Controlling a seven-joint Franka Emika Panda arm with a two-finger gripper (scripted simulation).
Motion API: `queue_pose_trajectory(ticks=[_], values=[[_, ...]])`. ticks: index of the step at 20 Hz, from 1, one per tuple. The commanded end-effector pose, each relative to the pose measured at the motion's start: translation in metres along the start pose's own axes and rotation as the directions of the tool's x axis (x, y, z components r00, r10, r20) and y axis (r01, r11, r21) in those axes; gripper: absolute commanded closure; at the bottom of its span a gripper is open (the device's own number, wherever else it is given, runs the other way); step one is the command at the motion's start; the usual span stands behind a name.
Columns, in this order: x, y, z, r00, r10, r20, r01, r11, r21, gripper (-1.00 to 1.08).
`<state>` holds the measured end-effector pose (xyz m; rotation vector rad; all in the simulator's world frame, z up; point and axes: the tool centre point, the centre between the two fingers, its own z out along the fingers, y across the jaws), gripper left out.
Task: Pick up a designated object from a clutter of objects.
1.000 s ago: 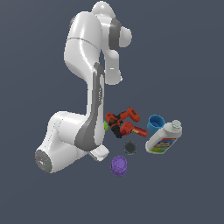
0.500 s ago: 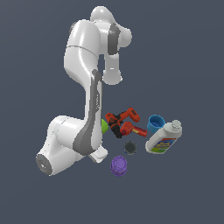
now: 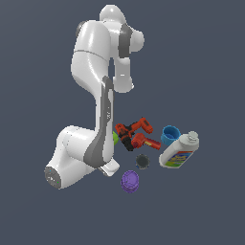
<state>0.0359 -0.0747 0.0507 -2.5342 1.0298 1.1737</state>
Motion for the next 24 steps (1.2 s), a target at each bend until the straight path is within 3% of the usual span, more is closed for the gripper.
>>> queue_pose_trajectory(ticks=[1, 8, 9, 24], values=[[-0.0002, 0.0, 0.007, 1.0, 0.0, 0.0, 0.0, 1.0, 0.0, -0.2], [0.0001, -0.0004, 0.0165, 1.0, 0.001, 0.001, -0.001, 1.0, 0.0, -0.2], [0.0001, -0.0004, 0.0165, 1.0, 0.001, 0.001, -0.001, 1.0, 0.0, 1.08], [-0.0021, -0.0012, 0.0077, 1.0, -0.003, -0.015, 0.003, 1.0, 0.013, 1.08]])
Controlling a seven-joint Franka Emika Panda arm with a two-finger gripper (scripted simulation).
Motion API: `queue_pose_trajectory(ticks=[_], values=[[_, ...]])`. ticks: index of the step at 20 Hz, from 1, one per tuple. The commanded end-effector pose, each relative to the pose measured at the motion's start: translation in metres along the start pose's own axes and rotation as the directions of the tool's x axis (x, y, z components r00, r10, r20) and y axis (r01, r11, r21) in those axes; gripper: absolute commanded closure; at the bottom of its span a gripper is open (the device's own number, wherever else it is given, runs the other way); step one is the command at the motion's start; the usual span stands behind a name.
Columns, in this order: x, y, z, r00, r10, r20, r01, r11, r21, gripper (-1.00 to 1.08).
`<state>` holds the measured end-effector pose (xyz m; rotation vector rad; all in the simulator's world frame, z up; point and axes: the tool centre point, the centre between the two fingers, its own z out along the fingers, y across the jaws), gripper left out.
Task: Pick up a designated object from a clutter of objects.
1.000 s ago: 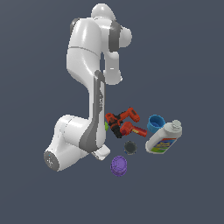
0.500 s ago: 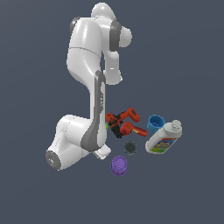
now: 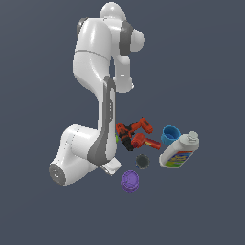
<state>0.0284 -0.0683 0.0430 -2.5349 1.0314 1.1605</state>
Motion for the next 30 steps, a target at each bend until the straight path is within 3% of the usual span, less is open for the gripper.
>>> queue_pose_trajectory(ticks=[1, 7, 14, 22, 30], values=[[-0.002, -0.001, -0.008, 1.0, -0.003, -0.016, 0.004, 1.0, 0.012, 1.08], [-0.013, -0.003, -0.044, 0.996, -0.017, -0.086, 0.023, 0.998, 0.063, 1.08], [-0.041, -0.003, -0.106, 0.976, -0.033, -0.216, 0.067, 0.986, 0.154, 1.08], [-0.089, 0.009, -0.182, 0.924, -0.033, -0.382, 0.142, 0.955, 0.26, 1.08], [-0.143, 0.029, -0.241, 0.851, -0.013, -0.525, 0.225, 0.912, 0.343, 1.08]])
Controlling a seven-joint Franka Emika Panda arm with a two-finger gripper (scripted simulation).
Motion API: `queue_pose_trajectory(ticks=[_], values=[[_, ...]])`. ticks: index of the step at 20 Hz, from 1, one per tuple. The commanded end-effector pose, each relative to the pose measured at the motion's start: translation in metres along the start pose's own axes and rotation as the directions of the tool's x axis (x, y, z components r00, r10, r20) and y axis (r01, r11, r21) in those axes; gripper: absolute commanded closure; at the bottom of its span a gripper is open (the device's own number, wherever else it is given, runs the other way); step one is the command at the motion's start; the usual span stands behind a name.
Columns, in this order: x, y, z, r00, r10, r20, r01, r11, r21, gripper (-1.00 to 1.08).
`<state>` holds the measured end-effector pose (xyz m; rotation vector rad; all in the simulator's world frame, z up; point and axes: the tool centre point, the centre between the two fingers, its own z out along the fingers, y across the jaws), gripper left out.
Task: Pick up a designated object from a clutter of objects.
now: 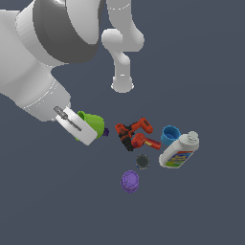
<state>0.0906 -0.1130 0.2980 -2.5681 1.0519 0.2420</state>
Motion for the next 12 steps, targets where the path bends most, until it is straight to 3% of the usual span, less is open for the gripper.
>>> queue_pose_trajectory(ticks=[1, 12], values=[[-0.008, -0.003, -0.026, 0.999, -0.011, -0.051, 0.013, 0.999, 0.038, 1.08], [-0.051, 0.0, -0.122, 0.967, -0.036, -0.251, 0.083, 0.98, 0.179, 1.08]])
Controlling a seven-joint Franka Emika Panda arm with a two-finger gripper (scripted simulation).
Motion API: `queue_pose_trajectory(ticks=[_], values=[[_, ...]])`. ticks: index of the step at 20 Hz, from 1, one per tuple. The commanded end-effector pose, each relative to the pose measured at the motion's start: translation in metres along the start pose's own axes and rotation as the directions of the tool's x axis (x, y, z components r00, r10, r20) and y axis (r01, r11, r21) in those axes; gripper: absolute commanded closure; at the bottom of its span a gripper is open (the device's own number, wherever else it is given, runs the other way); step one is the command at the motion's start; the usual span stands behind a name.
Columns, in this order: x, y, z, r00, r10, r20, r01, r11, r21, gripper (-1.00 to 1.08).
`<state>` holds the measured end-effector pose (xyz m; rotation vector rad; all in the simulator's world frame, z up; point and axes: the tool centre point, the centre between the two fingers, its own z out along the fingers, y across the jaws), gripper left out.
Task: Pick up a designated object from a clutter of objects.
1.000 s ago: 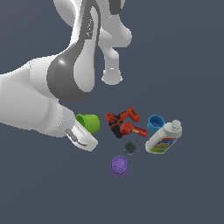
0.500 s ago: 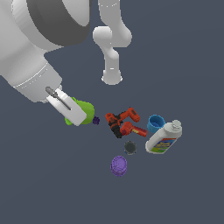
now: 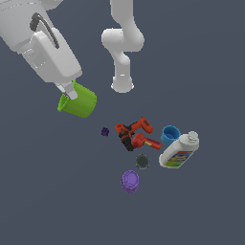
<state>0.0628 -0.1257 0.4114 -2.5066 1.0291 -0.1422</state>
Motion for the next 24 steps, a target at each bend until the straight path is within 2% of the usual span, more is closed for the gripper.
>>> queue_pose_trajectory(ticks=[1, 6, 12, 17, 24], values=[[-0.007, -0.002, -0.022, 0.999, -0.01, -0.044, 0.012, 0.999, 0.033, 1.08], [-0.018, -0.004, -0.054, 0.994, -0.022, -0.108, 0.031, 0.996, 0.08, 1.08], [-0.029, -0.003, -0.078, 0.987, -0.029, -0.155, 0.047, 0.992, 0.115, 1.08], [-0.032, -0.003, -0.085, 0.985, -0.031, -0.171, 0.053, 0.991, 0.126, 1.08], [-0.031, -0.003, -0.082, 0.986, -0.03, -0.165, 0.05, 0.991, 0.122, 1.08]])
